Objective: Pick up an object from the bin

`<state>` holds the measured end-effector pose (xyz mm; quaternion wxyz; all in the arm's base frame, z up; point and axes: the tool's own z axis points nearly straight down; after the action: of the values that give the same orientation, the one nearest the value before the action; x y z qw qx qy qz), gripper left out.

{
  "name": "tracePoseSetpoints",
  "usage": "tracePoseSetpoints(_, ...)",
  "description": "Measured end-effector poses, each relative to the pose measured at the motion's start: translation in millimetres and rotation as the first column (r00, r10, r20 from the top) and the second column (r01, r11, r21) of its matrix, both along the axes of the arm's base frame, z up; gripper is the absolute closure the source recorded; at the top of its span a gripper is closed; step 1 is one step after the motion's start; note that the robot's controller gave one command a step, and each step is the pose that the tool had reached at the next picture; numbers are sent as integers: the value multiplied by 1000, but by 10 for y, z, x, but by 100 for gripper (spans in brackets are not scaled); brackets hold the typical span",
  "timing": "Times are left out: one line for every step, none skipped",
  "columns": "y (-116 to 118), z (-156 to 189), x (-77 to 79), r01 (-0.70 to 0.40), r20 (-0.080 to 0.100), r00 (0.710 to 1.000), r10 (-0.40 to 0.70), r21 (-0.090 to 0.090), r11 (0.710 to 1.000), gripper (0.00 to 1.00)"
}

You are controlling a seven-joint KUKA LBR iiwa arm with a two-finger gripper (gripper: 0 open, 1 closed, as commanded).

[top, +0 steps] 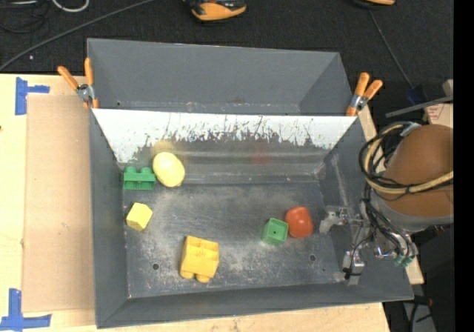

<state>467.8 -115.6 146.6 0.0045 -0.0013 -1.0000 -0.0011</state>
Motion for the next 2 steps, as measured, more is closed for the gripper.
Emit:
tracePoseSetpoints(6,31,21,-5,7,1000,5,-1,1000,0)
tracePoseSetpoints(813,-767,529,-46,9,999,46,0,999,0)
